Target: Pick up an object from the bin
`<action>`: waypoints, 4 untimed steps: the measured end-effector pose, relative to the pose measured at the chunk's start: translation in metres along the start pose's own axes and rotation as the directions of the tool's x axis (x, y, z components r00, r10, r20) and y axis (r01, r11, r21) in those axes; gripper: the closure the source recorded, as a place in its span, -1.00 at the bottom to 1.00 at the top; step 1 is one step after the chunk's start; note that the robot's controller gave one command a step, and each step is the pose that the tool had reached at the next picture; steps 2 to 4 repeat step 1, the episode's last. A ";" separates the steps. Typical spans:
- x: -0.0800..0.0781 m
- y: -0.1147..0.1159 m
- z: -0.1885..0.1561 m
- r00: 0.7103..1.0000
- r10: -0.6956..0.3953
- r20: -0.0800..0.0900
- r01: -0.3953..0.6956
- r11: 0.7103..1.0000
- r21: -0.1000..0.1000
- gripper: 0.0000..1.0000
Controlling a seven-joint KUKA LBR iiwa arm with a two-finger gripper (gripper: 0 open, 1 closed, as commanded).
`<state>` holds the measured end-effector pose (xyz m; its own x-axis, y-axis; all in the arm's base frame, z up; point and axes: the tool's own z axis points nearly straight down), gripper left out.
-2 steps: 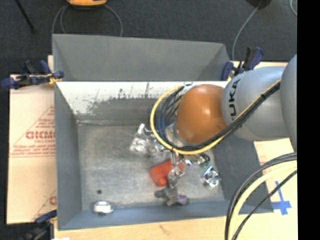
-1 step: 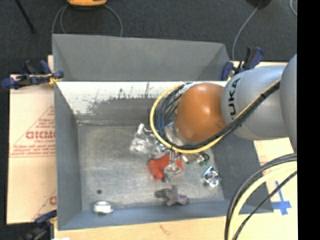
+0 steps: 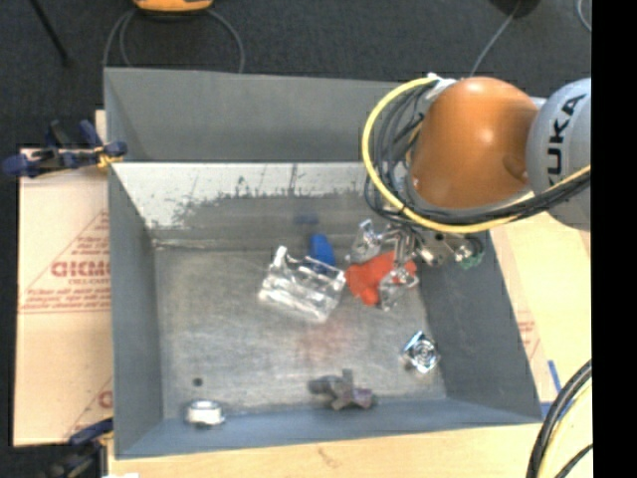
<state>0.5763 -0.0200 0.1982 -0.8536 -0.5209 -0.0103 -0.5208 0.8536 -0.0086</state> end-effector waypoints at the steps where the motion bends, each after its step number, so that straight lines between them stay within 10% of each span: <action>1: 0.085 -0.041 -0.076 0.938 -0.346 -0.005 0.346 0.938 -0.005 1.00; 4: 0.085 -0.041 -0.076 0.938 -0.346 -0.005 0.346 0.938 -0.005 1.00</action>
Offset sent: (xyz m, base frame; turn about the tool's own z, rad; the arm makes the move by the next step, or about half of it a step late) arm -0.0527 -0.0755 0.0739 -0.3601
